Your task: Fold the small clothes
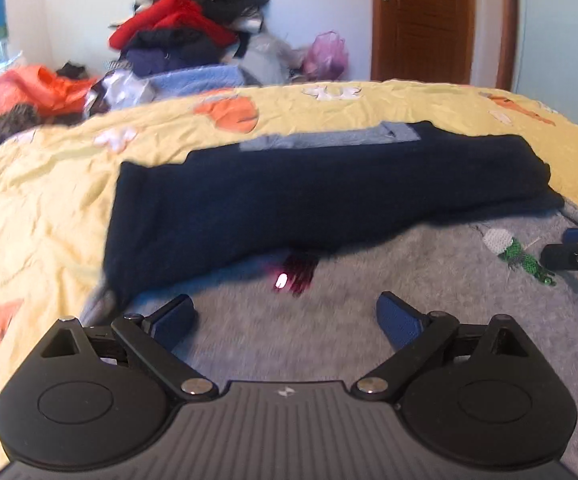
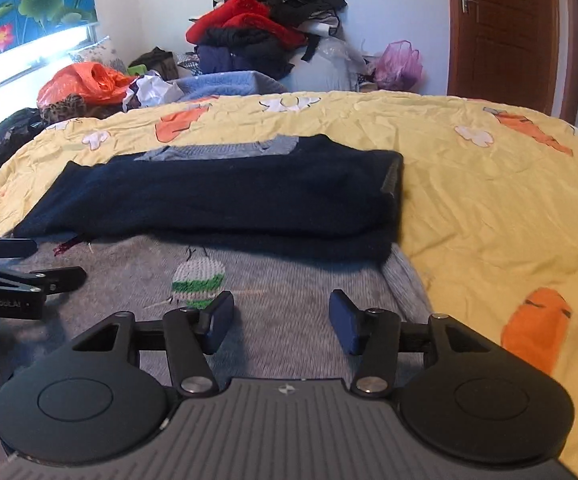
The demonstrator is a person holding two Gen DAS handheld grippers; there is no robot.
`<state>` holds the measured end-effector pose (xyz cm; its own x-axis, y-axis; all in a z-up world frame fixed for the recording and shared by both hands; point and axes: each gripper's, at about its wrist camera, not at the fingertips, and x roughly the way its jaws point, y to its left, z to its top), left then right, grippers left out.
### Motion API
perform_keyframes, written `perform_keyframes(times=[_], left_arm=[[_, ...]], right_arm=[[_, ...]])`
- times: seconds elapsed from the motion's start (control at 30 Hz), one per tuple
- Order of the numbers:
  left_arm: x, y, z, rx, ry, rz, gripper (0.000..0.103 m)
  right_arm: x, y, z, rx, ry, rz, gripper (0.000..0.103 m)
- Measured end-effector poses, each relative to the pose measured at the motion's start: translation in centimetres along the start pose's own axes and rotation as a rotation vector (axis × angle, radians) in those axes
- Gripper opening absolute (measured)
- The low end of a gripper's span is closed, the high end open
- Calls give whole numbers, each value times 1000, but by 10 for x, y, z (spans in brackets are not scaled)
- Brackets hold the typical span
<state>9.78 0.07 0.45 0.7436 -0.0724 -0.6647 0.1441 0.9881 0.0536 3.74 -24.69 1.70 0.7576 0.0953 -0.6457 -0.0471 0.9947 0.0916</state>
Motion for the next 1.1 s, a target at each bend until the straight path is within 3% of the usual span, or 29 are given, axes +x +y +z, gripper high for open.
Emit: perform_keyframes(times=[0.23,0.43,0.8,0.93,1.03,1.1], left_arm=[[-39,1,-29,9,28,23,99],[-73,6,-60,-45,46,-3,99],[-111,-4,-91,-16,56,-13,99],[-122,-3,-99,-13,68,-19,99],[-130,-1,-105,-12,73,-27,99],[-134,-2,-108,-14,71,-37,99]], right_arm=[[-31,15,-27,-111,47,-31,73],[-68,14,-55,-129,72,-24,77],[-125,19,-93,-230,179,11,85],[-148,15,-101,-346,236,-64,91],[-168,1,-106,-408,278,-157,88],[-182,-6,-101,-383,229,-207,84]])
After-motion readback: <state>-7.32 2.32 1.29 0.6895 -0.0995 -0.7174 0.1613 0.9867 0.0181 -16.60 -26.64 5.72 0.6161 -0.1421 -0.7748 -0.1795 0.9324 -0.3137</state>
